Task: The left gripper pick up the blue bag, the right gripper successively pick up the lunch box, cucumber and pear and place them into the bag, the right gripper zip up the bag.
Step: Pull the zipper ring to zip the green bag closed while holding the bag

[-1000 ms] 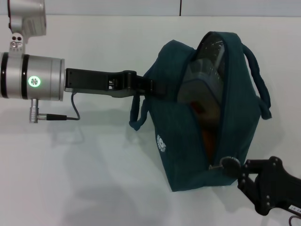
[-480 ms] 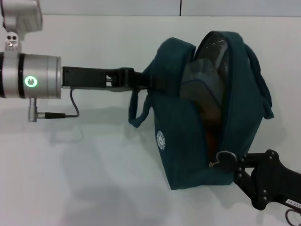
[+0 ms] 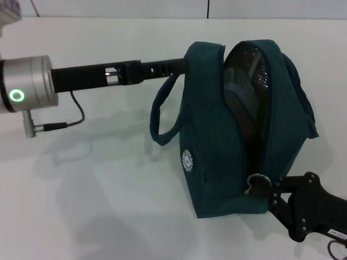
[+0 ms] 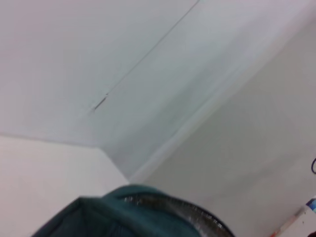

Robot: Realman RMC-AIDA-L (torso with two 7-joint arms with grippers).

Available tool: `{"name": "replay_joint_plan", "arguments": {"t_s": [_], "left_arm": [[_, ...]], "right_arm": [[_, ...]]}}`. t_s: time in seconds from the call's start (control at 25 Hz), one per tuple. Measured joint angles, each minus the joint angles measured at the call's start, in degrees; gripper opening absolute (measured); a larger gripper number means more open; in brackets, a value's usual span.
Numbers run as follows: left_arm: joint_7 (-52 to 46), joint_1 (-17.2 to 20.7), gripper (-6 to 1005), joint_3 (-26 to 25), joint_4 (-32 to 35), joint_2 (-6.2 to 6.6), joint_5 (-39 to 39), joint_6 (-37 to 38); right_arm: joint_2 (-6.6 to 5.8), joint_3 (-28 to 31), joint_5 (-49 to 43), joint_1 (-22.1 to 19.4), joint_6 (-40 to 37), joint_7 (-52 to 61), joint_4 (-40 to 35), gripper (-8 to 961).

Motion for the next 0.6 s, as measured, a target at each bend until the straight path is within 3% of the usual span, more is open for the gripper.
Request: {"name": "replay_joint_plan", "arguments": {"t_s": [0.32,0.6], "left_arm": [[6.67,2.19,583,-0.45,0.39,0.42,-5.76,4.96],[12.4,5.32,845,-0.48,0.42,0.14,-7.38,8.21]], "right_arm": [[0.03,0.24,0.34,-0.01,-1.6,-0.29,-1.0,4],[0.1,0.38,1.98,-0.04,-2.49,-0.42,-3.51,4]]}}
